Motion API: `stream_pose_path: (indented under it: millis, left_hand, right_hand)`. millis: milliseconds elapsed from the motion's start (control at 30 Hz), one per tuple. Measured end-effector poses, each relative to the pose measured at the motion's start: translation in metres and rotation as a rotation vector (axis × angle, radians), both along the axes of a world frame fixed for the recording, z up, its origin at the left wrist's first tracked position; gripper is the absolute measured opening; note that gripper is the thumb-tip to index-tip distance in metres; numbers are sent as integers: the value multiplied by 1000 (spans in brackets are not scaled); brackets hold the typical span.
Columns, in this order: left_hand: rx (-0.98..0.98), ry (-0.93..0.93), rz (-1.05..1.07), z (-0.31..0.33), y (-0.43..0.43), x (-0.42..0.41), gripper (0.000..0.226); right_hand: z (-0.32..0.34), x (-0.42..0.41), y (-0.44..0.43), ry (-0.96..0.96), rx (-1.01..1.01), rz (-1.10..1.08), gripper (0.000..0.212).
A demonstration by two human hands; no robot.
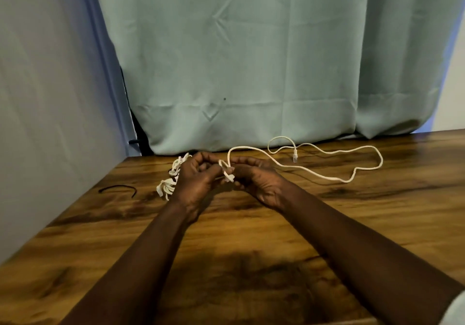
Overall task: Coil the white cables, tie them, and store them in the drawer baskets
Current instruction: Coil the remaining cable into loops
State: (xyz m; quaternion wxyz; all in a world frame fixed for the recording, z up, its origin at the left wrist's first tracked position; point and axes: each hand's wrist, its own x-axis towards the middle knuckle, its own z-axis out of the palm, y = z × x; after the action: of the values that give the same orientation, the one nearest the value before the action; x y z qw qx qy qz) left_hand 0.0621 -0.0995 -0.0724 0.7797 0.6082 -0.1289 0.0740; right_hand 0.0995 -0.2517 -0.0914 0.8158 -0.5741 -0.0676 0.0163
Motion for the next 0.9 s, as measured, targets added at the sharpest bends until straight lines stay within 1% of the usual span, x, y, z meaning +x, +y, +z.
stream_pose_path:
  millis: [100,167,200,300,333,400,433,533,567,633,733,767,833,900]
  left_hand:
    - [-18,-59,115,-1,0,8,23]
    - [46,-124,196,-4,-1,11,18]
    - [144,-177,248,-6,-1,13,15]
    - [564,-330,425,-12,4,13,16]
    - [631,-367,442,-12,5,12,16]
    - [685,-387,419,-12,6,11,18]
    - [713,-393,408,-11,6,10,23]
    - [844,-431,452,-12,9,12,31]
    - [868,-432,476,-13,10,12,31]
    - [829,-405,488,-14,10,13,30]
    - [604,-284,441,-11,6,11,32]
    - [526,-231,413,-10,5,10,33]
    - [408,-164,376,-7,5,11,33]
    - [313,-135,341,-5,6,12,31]
  right_hand:
    - [0,6,6,-20,56,-5,35]
    - [-2,9,12,-17,57,-20,35]
    - [-3,11,14,-13,58,-27,35]
    - [-4,15,11,-33,41,-48,43]
    - [-5,17,8,-56,16,-54,48]
    - [-6,18,6,-107,-62,-66,52]
    - [-7,17,5,-142,-124,-80,50]
    - [-7,13,8,-264,-435,-153,36]
    - [-6,12,9,-279,-522,-174,38]
    - [-6,13,11,-267,-573,-179,45]
    - [-9,16,10,-237,-573,-141,54]
    - [-10,16,9,-239,-558,-139,53]
    - [-10,14,9,-279,-543,-169,42]
    - [-11,11,10,-329,-584,-233,28]
